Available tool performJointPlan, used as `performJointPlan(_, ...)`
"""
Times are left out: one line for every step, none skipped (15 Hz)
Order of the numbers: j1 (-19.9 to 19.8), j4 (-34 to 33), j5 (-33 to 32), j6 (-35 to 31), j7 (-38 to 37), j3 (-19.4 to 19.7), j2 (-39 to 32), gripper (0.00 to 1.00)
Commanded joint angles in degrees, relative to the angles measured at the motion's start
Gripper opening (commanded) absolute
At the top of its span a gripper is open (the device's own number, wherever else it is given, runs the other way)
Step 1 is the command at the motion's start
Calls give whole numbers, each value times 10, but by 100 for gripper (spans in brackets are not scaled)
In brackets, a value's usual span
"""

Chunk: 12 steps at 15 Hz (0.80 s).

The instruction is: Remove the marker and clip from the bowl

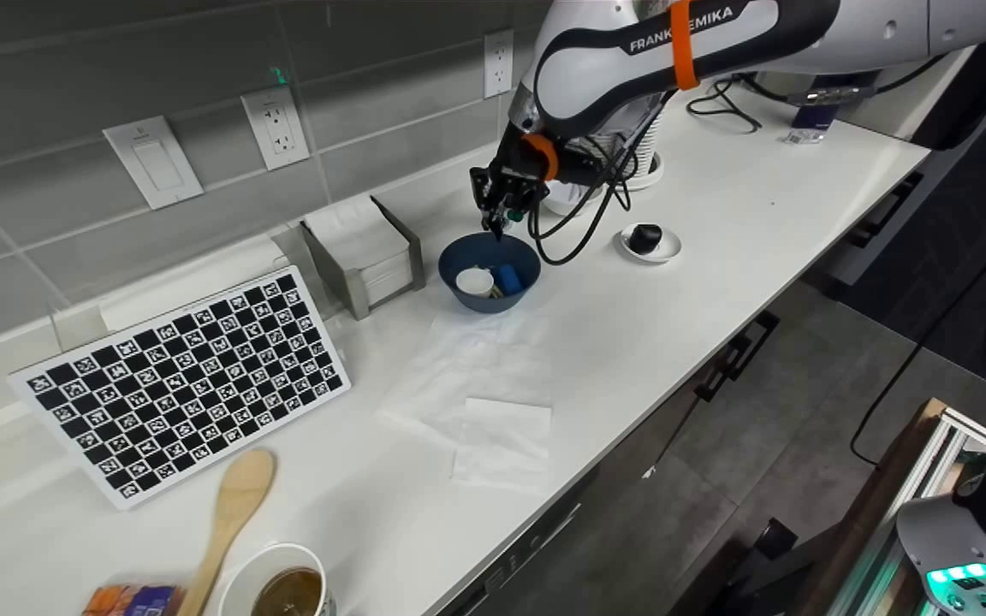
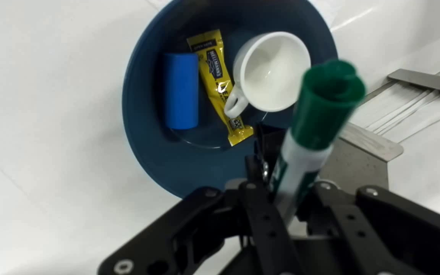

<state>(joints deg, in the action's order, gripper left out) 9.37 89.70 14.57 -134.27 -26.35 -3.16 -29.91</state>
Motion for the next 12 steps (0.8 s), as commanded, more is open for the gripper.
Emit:
performJointPlan(-33, 60, 51, 9, 35, -19, 53, 5)
performJointPlan(-34, 71, 46, 12, 26, -10, 62, 5)
performJointPlan(-37, 86, 40, 13, 17, 0, 73, 5)
performJointPlan(-39, 101, 30, 11, 4, 10, 81, 5)
performJointPlan(-44, 117, 26, 11, -4, 19, 88, 5)
performJointPlan(-46, 133, 14, 21, -13, 31, 92, 5)
performJointPlan(-51, 147, 12, 21, -11, 37, 96, 5)
performJointPlan(-55, 165, 12, 12, -7, 44, 98, 5)
performJointPlan(-57, 176, 10, 5, -6, 50, 95, 5)
performJointPlan(-55, 187, -1, -10, -7, 57, 87, 5)
performJointPlan(-58, 196, 2, -21, -1, 57, 80, 5)
performJointPlan(-52, 204, -7, -45, -11, 63, 71, 5)
